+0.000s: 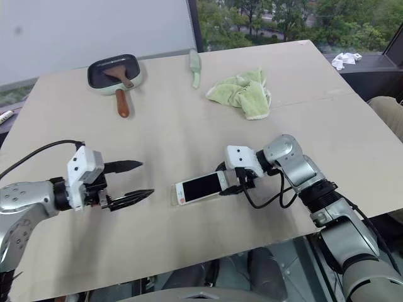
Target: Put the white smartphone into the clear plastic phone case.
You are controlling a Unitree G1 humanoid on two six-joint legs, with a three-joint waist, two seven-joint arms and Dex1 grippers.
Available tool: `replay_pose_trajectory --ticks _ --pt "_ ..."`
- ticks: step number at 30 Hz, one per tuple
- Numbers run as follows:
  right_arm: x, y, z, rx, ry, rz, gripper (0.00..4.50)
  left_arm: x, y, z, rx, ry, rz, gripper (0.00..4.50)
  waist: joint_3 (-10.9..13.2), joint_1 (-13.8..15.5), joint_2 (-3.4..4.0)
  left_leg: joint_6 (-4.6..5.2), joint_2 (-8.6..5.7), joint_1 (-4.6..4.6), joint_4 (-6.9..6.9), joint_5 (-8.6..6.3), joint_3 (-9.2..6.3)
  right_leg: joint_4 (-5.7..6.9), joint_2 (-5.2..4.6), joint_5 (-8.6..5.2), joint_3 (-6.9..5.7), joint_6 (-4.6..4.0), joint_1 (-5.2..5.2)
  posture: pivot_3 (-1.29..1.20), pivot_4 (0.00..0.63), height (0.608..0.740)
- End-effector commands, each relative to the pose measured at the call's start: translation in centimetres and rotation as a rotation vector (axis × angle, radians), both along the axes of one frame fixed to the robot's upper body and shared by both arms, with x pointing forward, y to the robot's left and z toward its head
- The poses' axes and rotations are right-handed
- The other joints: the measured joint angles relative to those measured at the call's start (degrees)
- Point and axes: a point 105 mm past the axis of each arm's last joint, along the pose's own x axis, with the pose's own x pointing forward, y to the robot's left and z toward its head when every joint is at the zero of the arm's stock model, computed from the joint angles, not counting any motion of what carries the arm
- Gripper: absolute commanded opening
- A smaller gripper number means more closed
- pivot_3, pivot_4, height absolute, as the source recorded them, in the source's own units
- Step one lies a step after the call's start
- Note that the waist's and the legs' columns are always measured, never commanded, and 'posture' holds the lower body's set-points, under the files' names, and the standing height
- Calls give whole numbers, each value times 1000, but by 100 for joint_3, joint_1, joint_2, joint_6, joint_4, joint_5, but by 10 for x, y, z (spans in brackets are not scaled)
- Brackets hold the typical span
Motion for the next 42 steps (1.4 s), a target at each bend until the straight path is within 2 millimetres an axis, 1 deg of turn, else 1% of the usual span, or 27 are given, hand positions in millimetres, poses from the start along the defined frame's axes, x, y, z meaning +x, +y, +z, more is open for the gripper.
replay_pose_trajectory --ticks 1,2,4,6,7,8,9,10,11,14,19,22,26,35,42 --pt "-3 4 11 15 -32 12 2908 3 -9 2 -39 -29 -62 3968 0 8 0 0 0 -1 0 0 0 0 0 0 -1 0 0 0 150 740" --pt "-2 3 10 12 -30 6 2908 5 -10 -2 -27 -38 -72 3709 0 9 0 0 0 -1 1 0 0 -1 0 0 -1 0 0 0 150 740" --pt "-2 3 9 11 -27 -6 2908 8 -11 -8 -3 -51 -89 2804 0 11 -1 0 -2 -2 1 0 0 -2 -1 0 -2 0 0 0 150 740" --pt "-2 4 9 15 -22 -17 2908 12 -11 -12 1 -76 -102 1766 0 15 -1 0 -1 -1 0 0 0 -2 -1 0 -1 0 0 0 150 740" --pt "-2 4 9 17 -17 -21 2908 13 -11 -14 -5 -74 -112 1441 1 13 -3 0 -1 -2 0 0 -1 -3 -1 0 -2 0 0 0 150 740" --pt "-3 4 8 13 -12 -23 2908 13 -13 -17 -8 -70 -127 917 1 15 -2 0 -1 -3 1 0 0 -4 -1 0 -1 0 0 0 150 740" --pt "-4 4 6 8 -6 -24 2908 13 -15 -20 -10 -64 -144 812 1 20 -2 0 -1 -3 1 0 0 -4 -2 0 -2 0 -1 0 150 740" --pt "-5 4 6 5 -2 -23 2908 14 -17 -22 -13 -59 -158 502 1 21 -3 0 -2 -3 1 0 -1 -4 -2 0 -3 0 0 0 150 740" --pt "-5 4 5 3 0 -22 2908 14 -18 -23 -11 -56 -172 52 1 22 -2 1 -2 -3 1 0 -2 -4 -2 0 -4 0 0 0 150 740" --pt "-6 4 5 -7 2 -20 2908 18 -22 -27 -5 -56 -200 18 1 23 -3 1 -2 -4 1 0 -2 -3 -2 0 -4 0 0 0 150 740" --pt "-7 5 5 -25 -7 -8 2908 20 -31 -39 57 -56 -260 18 1 15 -3 1 -2 -4 3 0 -2 -3 -1 0 -4 0 0 0 150 740" --pt "-8 4 4 -49 -22 9 2908 21 -36 -42 57 -62 -265 18 1 13 -3 1 -2 -4 3 0 -2 -3 -1 0 -4 0 -1 0 150 740" --pt "-11 4 5 -59 -35 12 2908 18 -47 -48 54 -63 -295 18 1 21 -3 1 -2 -4 3 0 -2 -2 -2 0 -4 0 -1 0 150 740" --pt "-16 7 5 -77 -34 12 2908 23 -53 -67 137 -84 -307 18 0 25 -4 1 -2 -4 4 1 -3 -2 -2 0 -5 1 0 0 150 740" --pt "-15 5 3 -94 -26 -12 2908 27 -49 -91 238 -42 -313 18 -5 27 -5 1 -3 1 4 1 -3 -1 -2 0 -5 1 2 0 150 740"
